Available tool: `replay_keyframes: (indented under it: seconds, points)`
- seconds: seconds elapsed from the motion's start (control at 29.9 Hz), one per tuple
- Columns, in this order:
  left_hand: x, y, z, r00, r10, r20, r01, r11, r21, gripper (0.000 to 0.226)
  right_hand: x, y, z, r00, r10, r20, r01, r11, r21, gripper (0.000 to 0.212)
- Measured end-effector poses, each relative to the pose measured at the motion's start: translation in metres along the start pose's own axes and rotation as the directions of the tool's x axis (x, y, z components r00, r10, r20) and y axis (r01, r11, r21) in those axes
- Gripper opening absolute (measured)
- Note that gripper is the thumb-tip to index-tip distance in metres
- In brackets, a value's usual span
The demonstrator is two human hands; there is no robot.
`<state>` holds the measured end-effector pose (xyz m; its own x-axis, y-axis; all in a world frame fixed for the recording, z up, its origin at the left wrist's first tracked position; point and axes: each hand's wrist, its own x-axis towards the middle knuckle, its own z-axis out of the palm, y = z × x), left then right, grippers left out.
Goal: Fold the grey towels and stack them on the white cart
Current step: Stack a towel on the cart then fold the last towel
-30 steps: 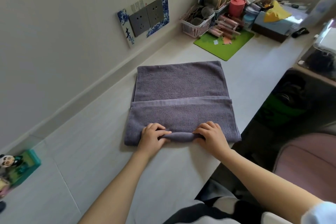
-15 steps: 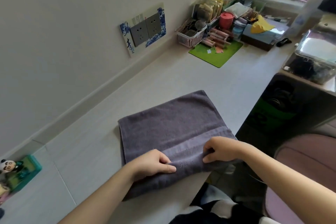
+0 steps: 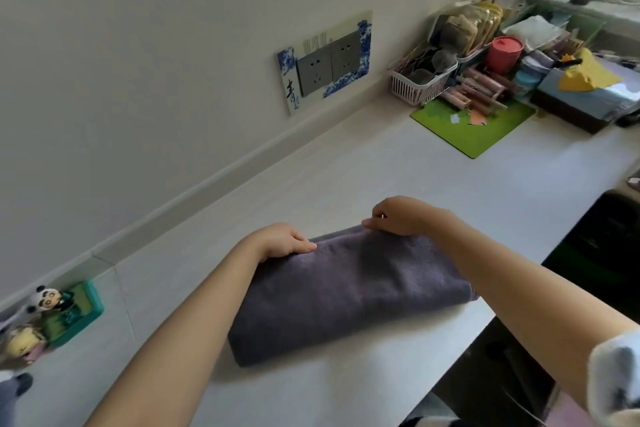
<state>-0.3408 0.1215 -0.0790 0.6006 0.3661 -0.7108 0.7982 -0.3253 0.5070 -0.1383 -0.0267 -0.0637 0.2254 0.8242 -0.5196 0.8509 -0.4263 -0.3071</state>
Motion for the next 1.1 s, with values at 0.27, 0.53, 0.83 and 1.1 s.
replay_keyframes:
  seconds: [0.27, 0.53, 0.83, 1.1]
  points:
    - [0.035, -0.022, 0.021, 0.977, 0.058, -0.206, -0.002, 0.965, 0.262, 0.038, 0.043, 0.037, 0.022, 0.994, -0.015, 0.106, 0.025, 0.996, -0.091, 0.051]
    - [0.051, -0.017, 0.050, 0.867, 0.122, -0.483, 0.153, 0.858, 0.490, 0.033, 0.057, 0.040, 0.027, 0.998, 0.066, -0.009, -0.066, 0.970, -0.232, 0.034]
    - [0.039, -0.022, 0.128, 0.739, 0.294, -0.607, 0.054, 0.871, 0.488, 0.060, 0.022, -0.010, 0.124, 0.886, -0.187, -0.425, 0.152, 0.982, -0.114, 0.051]
    - [0.028, -0.062, 0.117, 0.745, 0.065, -0.664, 0.239, 0.903, 0.357, 0.064, 0.011, 0.036, 0.135, 0.863, 0.134, -0.488, -0.175, 0.984, -0.040, 0.061]
